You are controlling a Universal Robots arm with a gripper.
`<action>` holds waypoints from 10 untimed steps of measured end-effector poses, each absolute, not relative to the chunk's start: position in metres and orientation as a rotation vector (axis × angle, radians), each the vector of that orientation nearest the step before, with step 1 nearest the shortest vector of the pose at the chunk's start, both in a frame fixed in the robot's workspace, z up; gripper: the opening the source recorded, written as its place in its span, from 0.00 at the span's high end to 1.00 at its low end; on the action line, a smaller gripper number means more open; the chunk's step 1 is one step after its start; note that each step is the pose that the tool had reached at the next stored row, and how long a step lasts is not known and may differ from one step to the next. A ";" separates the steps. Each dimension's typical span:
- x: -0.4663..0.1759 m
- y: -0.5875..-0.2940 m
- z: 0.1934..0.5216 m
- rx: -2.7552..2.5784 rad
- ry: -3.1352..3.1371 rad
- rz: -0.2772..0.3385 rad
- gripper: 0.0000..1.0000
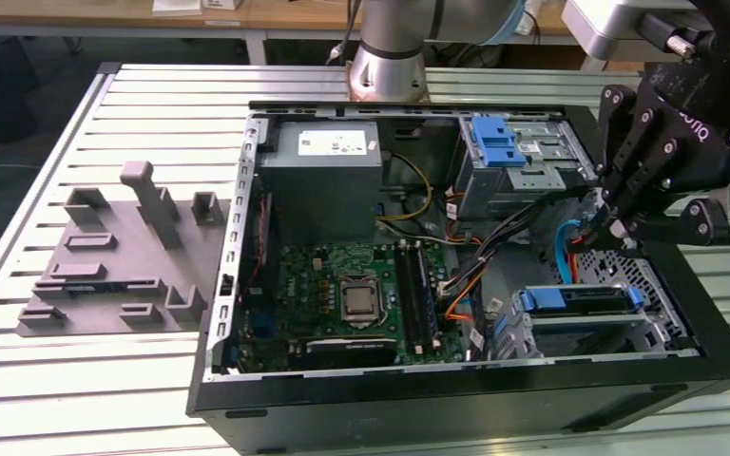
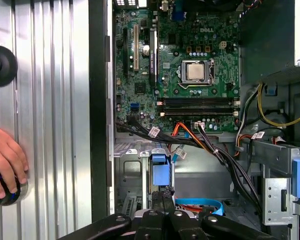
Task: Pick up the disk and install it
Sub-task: 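Insert the first disk wire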
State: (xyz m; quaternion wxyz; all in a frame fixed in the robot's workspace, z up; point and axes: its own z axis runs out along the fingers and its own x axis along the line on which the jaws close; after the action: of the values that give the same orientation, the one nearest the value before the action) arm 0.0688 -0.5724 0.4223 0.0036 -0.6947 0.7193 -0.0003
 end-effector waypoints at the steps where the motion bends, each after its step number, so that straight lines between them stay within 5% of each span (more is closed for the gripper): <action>1: 0.069 -0.572 0.422 -2.178 2.255 -0.001 0.89; 10: 0.070 -0.571 0.422 -2.177 2.255 -0.001 0.89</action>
State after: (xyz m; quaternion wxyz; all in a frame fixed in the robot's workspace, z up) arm 0.0696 -0.5714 0.4221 0.0036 -0.6947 0.7193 -0.0003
